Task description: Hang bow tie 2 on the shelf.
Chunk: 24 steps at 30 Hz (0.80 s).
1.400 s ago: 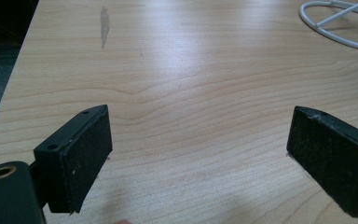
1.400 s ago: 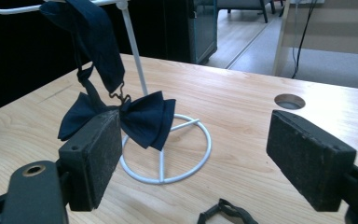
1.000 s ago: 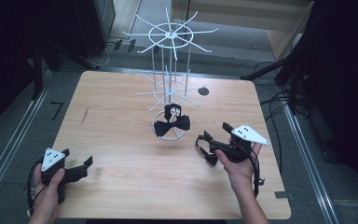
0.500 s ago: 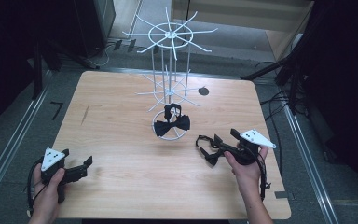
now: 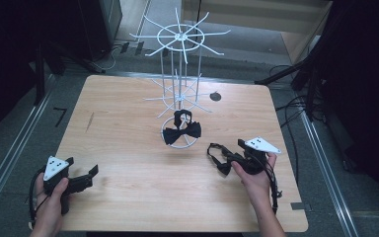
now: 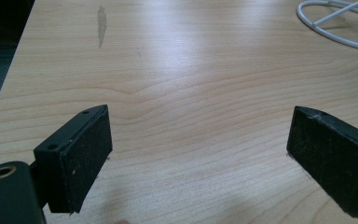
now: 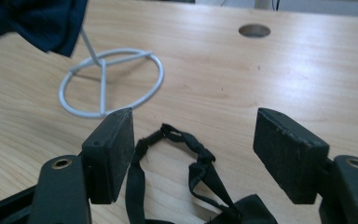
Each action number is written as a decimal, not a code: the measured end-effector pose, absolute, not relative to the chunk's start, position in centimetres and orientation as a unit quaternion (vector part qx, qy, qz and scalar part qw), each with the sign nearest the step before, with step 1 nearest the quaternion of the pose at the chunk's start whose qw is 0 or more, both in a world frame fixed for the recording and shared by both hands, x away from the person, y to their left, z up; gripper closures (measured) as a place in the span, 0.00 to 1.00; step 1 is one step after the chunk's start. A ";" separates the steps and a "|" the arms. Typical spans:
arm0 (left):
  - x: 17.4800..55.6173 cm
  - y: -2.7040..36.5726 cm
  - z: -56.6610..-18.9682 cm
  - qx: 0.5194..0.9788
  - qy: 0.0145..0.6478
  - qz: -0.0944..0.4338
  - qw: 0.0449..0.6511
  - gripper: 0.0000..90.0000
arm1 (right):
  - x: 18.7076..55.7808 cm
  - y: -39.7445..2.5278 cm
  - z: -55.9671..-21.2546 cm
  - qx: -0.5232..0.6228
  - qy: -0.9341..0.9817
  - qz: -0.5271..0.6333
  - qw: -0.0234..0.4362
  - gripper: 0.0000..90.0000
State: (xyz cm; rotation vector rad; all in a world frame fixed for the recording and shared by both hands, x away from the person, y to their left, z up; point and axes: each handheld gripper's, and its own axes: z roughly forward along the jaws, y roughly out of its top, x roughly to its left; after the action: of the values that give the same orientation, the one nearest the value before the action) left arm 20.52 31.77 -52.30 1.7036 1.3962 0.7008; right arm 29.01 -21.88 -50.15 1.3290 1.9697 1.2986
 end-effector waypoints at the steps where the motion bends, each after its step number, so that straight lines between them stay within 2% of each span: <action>1: 20.5 31.7 -52.3 0.676 0.553 0.277 0.402 0.08 | 29.1 -21.8 -50.3 0.481 0.715 0.461 0.212 0.34; 5: 20.5 31.8 -52.3 0.676 0.552 0.277 0.403 0.08 | 29.4 -21.9 -51.0 0.487 0.725 0.446 0.196 0.37; 7: 20.5 31.7 -52.3 0.675 0.552 0.276 0.403 0.08 | 29.5 -21.9 -51.5 0.501 0.722 0.429 0.208 0.42; 17: 20.6 31.7 -52.3 0.676 0.551 0.276 0.404 0.08 | 29.8 -21.9 -52.2 0.510 0.727 0.413 0.201 0.45; 24: 20.6 31.7 -52.3 0.676 0.551 0.276 0.404 0.08 | 30.0 -21.9 -52.7 0.511 0.734 0.402 0.197 0.56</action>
State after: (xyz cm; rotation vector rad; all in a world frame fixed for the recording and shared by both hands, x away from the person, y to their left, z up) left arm 20.57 31.71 -52.32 1.7078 1.3909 0.6972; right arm 30.00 -21.88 -52.71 1.4294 2.0560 1.1249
